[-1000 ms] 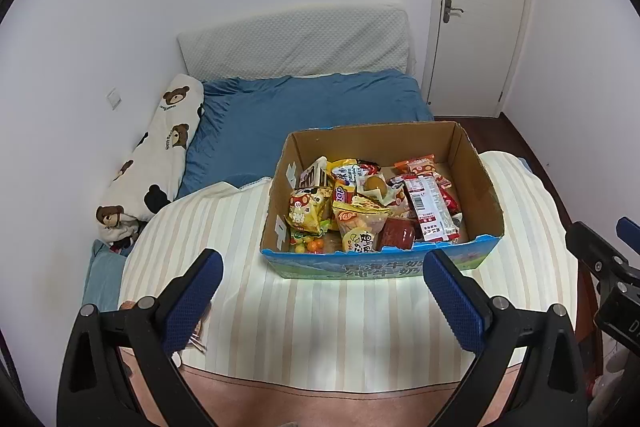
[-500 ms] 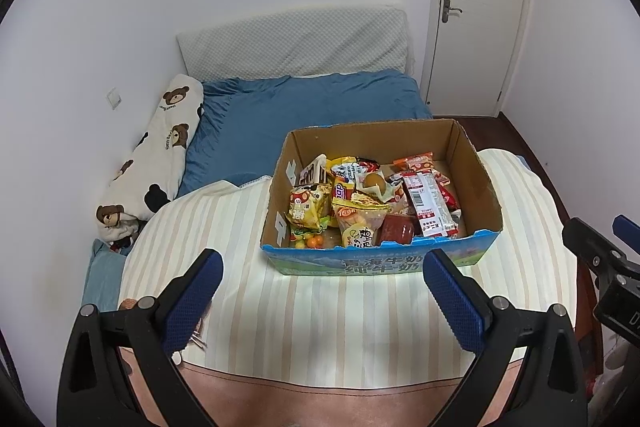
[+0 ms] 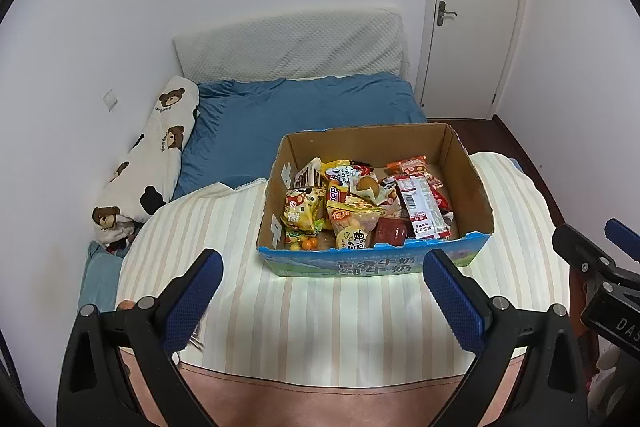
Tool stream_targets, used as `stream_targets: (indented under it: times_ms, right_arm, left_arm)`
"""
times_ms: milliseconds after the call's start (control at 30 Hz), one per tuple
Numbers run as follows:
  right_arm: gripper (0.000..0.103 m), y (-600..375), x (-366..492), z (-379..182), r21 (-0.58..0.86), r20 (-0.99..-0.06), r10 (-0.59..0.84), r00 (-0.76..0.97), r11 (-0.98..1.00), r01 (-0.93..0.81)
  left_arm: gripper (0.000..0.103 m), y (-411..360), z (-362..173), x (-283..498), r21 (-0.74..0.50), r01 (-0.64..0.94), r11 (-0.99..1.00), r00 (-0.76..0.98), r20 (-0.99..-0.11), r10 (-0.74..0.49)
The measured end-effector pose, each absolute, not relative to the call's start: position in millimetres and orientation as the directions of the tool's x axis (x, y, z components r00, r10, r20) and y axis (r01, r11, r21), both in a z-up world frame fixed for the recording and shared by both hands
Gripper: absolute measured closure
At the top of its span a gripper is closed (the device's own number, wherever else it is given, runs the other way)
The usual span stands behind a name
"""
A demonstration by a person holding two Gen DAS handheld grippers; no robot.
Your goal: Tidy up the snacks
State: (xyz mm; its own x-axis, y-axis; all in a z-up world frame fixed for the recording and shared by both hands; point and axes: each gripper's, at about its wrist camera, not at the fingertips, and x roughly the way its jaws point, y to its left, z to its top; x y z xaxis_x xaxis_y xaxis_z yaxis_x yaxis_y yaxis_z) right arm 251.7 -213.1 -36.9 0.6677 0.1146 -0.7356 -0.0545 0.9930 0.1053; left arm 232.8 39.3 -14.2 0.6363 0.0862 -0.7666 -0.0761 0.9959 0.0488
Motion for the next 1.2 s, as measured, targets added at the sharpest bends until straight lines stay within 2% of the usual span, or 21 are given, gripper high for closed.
stream_targets:
  times_ms: [1200]
  right_arm:
    - [0.0, -218, 253, -27, 0.106, -0.723, 0.128, 0.679, 0.992, -0.073]
  left_arm:
    - [0.0, 37, -1, 233, 0.04, -0.063, 0.997, 0.658, -0.75, 0.072]
